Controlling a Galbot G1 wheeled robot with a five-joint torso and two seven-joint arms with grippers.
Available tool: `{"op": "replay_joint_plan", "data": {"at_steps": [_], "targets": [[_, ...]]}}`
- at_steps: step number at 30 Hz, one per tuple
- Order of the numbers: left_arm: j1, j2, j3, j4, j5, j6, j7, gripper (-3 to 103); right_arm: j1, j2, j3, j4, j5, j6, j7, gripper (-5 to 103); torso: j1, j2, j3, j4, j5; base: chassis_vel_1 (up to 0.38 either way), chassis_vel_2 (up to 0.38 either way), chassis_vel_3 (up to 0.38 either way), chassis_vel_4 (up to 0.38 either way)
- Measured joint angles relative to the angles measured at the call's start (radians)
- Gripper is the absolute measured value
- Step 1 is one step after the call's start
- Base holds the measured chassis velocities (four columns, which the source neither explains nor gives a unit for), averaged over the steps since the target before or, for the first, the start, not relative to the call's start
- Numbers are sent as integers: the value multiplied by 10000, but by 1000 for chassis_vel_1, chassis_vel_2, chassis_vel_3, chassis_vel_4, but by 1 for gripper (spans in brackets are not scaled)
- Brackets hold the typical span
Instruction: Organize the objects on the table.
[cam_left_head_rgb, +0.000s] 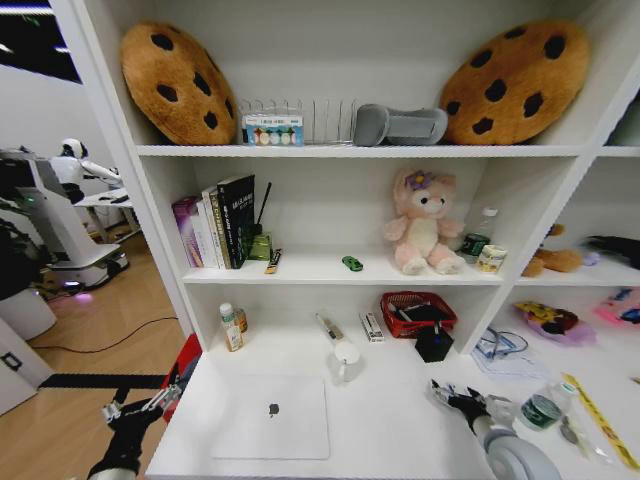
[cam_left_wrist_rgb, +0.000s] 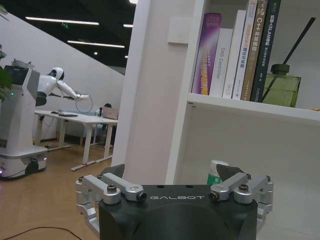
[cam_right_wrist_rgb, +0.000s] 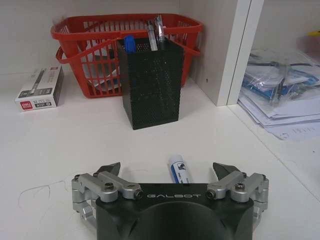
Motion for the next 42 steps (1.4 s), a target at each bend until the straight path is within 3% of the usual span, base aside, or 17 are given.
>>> {"op": "replay_joint_plan", "data": {"at_steps": [3, 4, 6, 7, 11, 18, 19, 21, 26, 34, 37, 39, 40, 42], "targets": [[-6, -17, 13, 42, 16, 0, -6, 100, -65, 12, -28, -49, -70, 27, 2, 101, 0, 0, -1, -3, -1, 0, 0, 0, 0], [-23, -17, 13, 53, 17, 0, -8, 100, -117, 22, -26, -49, -93, 48, 7, 91, 0, 1, -1, 0, -3, 0, 0, 0, 0], [-33, -16, 14, 57, 17, 3, -11, 100, -171, 37, -6, -27, -107, 60, 12, 91, -1, 1, -2, 0, -4, 0, 0, 0, 0], [-53, -13, 26, 73, 17, 9, -20, 100, -265, 64, 33, 25, -139, 83, 15, 81, 0, 1, -1, 0, -5, 0, 0, 0, 0], [-63, -13, 52, 91, 26, 12, -25, 100, -337, 88, 64, 63, -184, 132, 16, 75, 0, 1, -2, -1, -5, 0, 0, 0, 0], [-74, 6, 65, 120, 41, 12, -35, 100, -397, 83, 175, 121, -263, 186, 49, 41, 0, 1, -1, -2, 2, 0, 0, 0, 0], [-74, 6, 65, 120, 41, 12, -35, 100, -397, 83, 175, 121, -263, 186, 49, 41, 0, 1, -1, -2, 2, 0, 0, 0, 0], [-77, 18, 64, 121, 36, 11, -38, 100, -405, 67, 201, 147, -258, 182, 58, 30, 0, 1, 0, -2, 2, 0, 0, 0, 0], [-91, 21, 64, 140, 5, -24, -40, 100, -433, 62, 228, 203, -261, 180, 107, 14, 0, 1, 0, -1, 2, 0, 0, 0, 0], [-121, 60, 47, 131, -28, -33, -154, 100, -560, 69, 391, 378, -477, 382, 85, 12, 0, 0, 0, -2, 1, 0, 0, 0, 0], [-131, 69, 32, 118, -49, -33, -165, 100, -510, 33, 559, 553, -826, 922, -87, 12, 0, 1, 0, -3, 0, 0, 0, 0, 0], [-121, 40, 31, 118, -49, -33, -168, 100, -203, 17, 642, 586, -1744, 1930, -320, 12, -1, 0, 0, -3, 0, 0, 0, 0, 0], [-121, 40, 31, 118, -49, -33, -168, 100, -203, 17, 642, 586, -1744, 1930, -320, 12, -1, 0, 0, -3, 0, 0, 0, 0, 0], [-103, 6, 34, 118, -45, -35, -172, 100, 242, -49, 654, 553, -2433, 2782, -505, 12, 0, 1, 0, 0, 0, 0, 0, 0, 0]]}}
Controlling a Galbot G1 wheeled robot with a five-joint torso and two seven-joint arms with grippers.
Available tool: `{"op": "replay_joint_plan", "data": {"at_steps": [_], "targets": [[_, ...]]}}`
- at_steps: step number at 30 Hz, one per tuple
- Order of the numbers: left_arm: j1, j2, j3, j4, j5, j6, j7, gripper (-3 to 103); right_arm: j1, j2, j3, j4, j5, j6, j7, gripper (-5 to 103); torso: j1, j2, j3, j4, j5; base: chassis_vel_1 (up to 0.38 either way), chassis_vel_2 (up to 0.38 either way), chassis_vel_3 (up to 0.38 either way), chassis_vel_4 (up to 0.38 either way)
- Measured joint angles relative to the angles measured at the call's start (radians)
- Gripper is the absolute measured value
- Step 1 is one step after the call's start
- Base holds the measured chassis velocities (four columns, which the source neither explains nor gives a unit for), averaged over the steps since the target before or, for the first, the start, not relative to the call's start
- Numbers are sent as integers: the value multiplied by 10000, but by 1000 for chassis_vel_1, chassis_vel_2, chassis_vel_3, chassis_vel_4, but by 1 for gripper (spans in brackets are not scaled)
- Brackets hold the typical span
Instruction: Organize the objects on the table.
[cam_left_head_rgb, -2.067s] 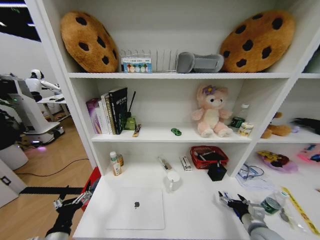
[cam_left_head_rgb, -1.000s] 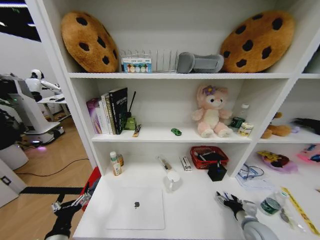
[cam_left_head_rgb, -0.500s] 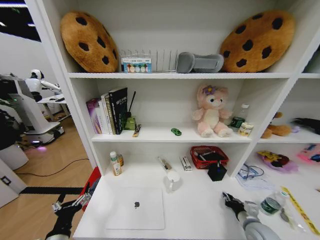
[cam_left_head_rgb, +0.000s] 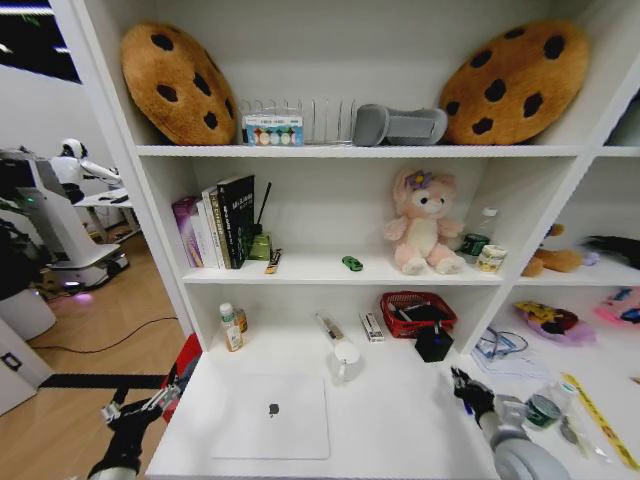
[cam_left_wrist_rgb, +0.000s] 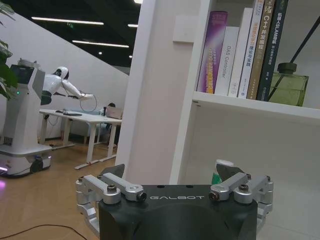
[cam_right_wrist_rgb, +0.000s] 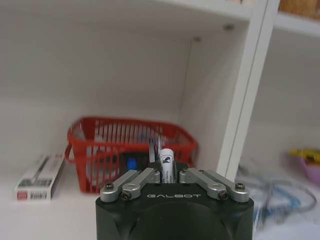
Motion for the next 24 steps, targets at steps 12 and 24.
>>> {"op": "replay_joint_plan", "data": {"at_steps": [12, 24], "targets": [[90, -112, -68, -72, 9, -53, -4, 100, 2235, -571, -939, -709, -516, 1357, -315, 12, 0, -1, 1, 1, -1, 0, 0, 0, 0], [85, -178, 29, -86, 171, -46, -69, 100, 3660, -443, -2015, -2694, -875, 2008, -441, 12, 0, 0, 1, -2, 1, 0, 0, 0, 0]]}}
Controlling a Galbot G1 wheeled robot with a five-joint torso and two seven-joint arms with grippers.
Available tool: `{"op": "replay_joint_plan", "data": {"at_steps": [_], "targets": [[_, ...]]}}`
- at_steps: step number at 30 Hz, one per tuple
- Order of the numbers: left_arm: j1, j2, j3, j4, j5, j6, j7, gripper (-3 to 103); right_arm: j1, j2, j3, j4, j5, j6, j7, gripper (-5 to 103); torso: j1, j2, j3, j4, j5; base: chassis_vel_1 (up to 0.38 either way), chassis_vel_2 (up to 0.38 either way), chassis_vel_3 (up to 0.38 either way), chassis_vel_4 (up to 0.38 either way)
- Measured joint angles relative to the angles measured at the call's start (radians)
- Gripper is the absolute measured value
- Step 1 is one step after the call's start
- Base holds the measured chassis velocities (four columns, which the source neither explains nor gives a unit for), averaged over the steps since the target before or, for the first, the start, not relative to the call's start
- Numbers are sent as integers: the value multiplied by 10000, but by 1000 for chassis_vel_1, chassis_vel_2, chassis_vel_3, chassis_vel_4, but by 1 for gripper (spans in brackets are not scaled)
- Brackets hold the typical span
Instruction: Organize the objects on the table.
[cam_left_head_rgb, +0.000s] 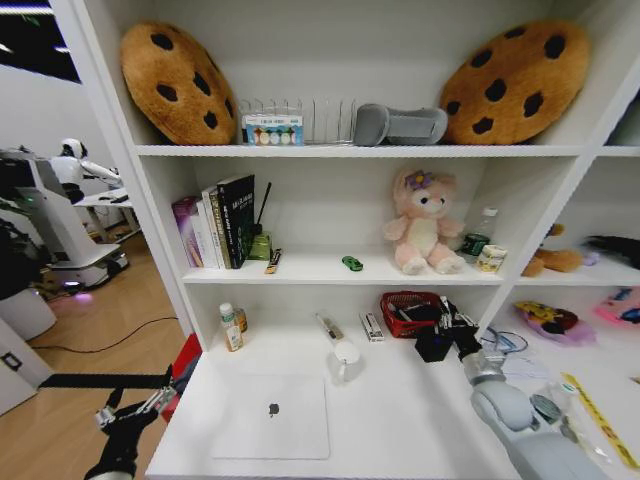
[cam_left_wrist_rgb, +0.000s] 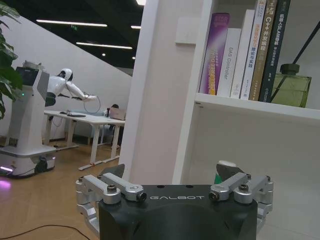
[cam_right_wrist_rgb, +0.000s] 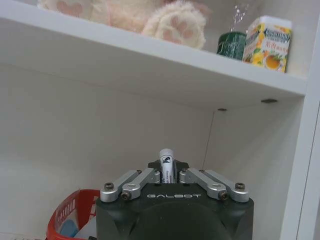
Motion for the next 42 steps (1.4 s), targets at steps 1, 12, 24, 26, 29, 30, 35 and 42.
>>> {"op": "replay_joint_plan", "data": {"at_steps": [1, 12, 24, 26, 29, 30, 35, 42], "targets": [[-8, -3, 27, -1, 40, 14, -6, 100, 140, 41, -89, -122, 27, 20, 6, 12, 0, 0, 0, 1, 0, 0, 0, 0, 0], [-35, -55, 41, 91, 120, 85, -81, 100, 1349, 88, -646, -1600, 40, 288, -91, 12, 0, 0, -1, 0, -2, 0, 0, 0, 0], [-134, -174, 127, 213, 221, 89, -85, 100, 2061, 229, -1204, -2164, 118, 364, -181, 12, -2, 0, -1, 3, -1, 0, 0, 0, 0], [-124, -174, 100, 230, 212, 89, -85, 100, 2094, 250, -1251, -2182, 118, 363, -184, 10, -1, 0, -1, 3, -2, 0, 0, 0, 0], [-117, -149, 31, 253, 147, 89, -85, 100, 2047, 280, -1291, -2137, 127, 327, -214, 25, -1, 0, -1, 2, -2, 0, 0, 0, 0], [-117, -149, 31, 253, 147, 89, -85, 100, 2047, 280, -1291, -2137, 127, 327, -214, 25, -1, 0, -1, 2, -2, 0, 0, 0, 0], [-194, -95, 52, 282, 126, 102, -121, 100, 1768, 228, -1118, -1883, 198, 279, -252, 47, -1, 1, -1, 1, -2, 0, 0, 0, 0], [-250, -88, 142, 273, 149, 139, -160, 100, 1200, 174, -814, -1303, 245, 228, -249, 70, -1, 1, -1, 0, -1, 0, 0, 0, 0]]}}
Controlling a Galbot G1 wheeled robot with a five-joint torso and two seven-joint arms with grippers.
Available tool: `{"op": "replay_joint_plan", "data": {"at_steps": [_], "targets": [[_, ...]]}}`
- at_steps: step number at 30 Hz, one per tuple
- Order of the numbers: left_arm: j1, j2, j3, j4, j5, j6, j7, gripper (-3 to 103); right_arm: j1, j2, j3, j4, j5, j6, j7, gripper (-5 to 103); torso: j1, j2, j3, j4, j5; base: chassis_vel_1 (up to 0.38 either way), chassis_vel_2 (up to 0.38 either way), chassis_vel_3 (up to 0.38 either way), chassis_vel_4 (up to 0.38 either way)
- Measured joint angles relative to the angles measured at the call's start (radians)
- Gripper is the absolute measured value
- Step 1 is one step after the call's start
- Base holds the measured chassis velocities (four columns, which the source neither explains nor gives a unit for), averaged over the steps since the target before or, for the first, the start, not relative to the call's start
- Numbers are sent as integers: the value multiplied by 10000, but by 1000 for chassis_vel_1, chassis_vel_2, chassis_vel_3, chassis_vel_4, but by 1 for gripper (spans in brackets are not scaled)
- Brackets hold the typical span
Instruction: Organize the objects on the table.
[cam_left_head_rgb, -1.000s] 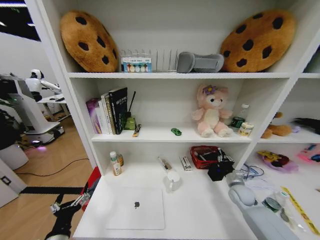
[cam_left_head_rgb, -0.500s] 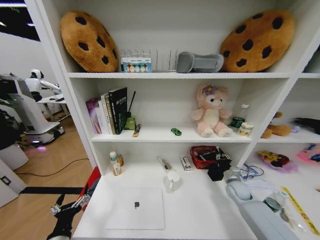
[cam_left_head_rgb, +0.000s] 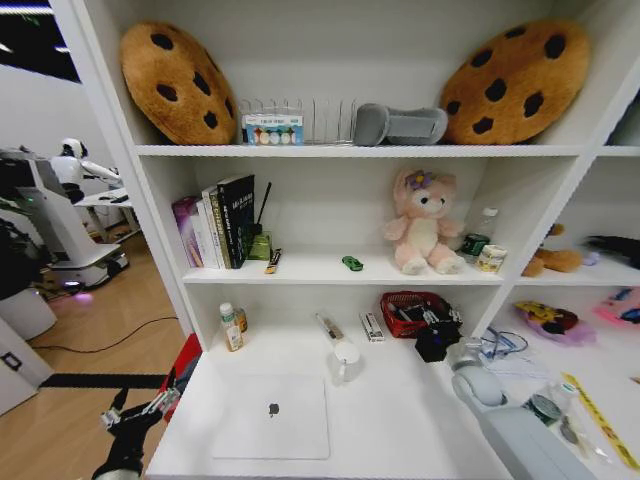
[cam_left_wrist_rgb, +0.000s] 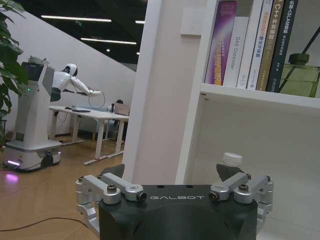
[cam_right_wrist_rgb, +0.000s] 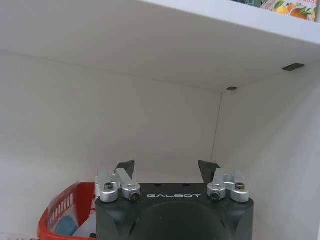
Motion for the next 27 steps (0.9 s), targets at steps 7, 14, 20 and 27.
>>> {"op": "replay_joint_plan", "data": {"at_steps": [7, 14, 20, 27], "targets": [[110, -19, -72, -95, -13, -46, 23, 100, -616, 1, 303, 815, 14, -105, 63, 96, 0, 0, 0, 3, -1, 0, 0, 0, 0], [166, -122, -112, -181, -34, -92, 68, 100, -1821, 55, 851, 2122, 66, -264, 213, 100, 0, 0, 0, 2, 1, 0, 0, 0, 0], [161, -178, -175, -314, -112, -112, 87, 100, -3541, 146, 1900, 3763, 95, -297, 167, 100, -1, 0, -1, 0, 0, 0, 0, 0, 0], [151, -334, -354, -342, -222, -166, 110, 100, -5559, 566, 3129, 4897, -228, -88, 67, 100, 0, 1, -1, -1, -2, 0, 0, 0, 0]]}}
